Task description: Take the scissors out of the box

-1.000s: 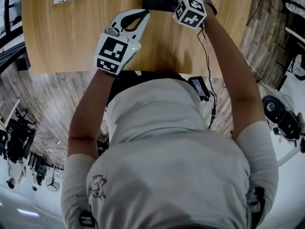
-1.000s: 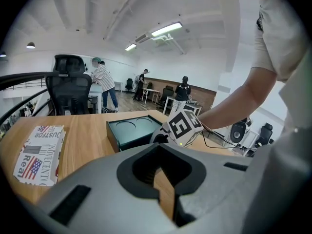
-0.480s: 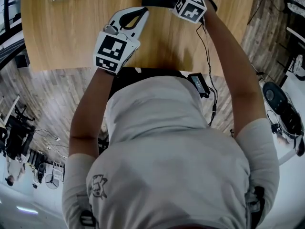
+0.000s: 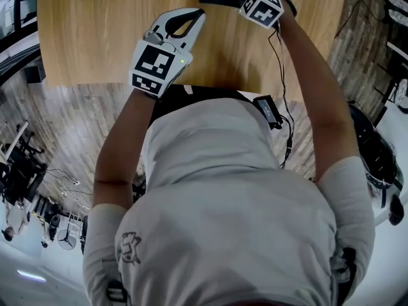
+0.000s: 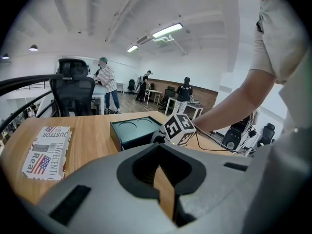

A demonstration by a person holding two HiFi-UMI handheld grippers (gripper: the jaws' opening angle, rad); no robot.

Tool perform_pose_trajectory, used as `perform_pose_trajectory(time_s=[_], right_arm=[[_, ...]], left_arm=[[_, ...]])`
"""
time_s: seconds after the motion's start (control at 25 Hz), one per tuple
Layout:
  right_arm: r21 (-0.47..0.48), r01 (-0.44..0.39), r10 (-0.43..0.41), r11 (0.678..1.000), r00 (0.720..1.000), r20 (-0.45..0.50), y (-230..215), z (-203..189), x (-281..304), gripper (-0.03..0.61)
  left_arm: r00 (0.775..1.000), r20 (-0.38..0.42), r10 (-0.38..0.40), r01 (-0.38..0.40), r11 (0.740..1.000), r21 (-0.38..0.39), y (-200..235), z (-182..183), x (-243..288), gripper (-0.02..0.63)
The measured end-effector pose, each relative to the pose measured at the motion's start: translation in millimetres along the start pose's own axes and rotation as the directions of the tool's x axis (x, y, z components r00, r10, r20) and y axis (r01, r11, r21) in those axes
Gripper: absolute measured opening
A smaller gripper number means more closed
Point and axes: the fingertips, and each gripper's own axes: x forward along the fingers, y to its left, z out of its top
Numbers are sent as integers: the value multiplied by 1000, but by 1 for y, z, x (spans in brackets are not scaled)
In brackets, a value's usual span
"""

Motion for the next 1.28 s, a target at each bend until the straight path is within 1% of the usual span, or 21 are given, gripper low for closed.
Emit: perform_pose_trajectory(time_s=[0.2, 0.4, 0.6, 0.72, 0.8, 0.92, 1.08, 1.16, 1.28], right_arm=[[21, 33, -33, 999, 999, 26, 4, 2, -16, 94], [19, 83, -84, 996, 994, 74, 5, 14, -44, 94], [69, 163, -171, 984, 975, 143, 2, 25, -77, 94], [94, 205, -219, 974, 959, 179, -1, 23, -97, 94], [113, 231, -251, 966, 946, 206, -1, 25, -114, 94], [153, 269, -300, 951, 921, 248, 6, 42, -140, 94], [222, 321, -380, 921, 868, 319, 22, 67, -177, 94], [256, 347, -420, 902, 843, 336, 31, 75, -195, 94], [309, 364, -463, 879, 808, 364, 50, 86, -217, 94]], left_arm=[[1000, 8, -15, 14, 999, 31, -15, 8, -12, 5], [1000, 18, -5, 5, 999, 42, -20, 21, -26, 5], [1000, 30, 2, -4, 998, 67, -24, 24, -37, 5], [999, 38, 2, -5, 997, 79, -32, 26, -33, 5], [999, 46, -2, -2, 996, 90, -38, 28, -33, 5], [998, 55, -11, 5, 995, 102, -41, 29, -47, 5], [996, 80, -31, 22, 993, 112, -48, 34, -73, 5], [994, 96, -47, 34, 991, 132, -54, 38, -84, 5], [991, 111, -74, 57, 987, 148, -63, 40, -102, 5]])
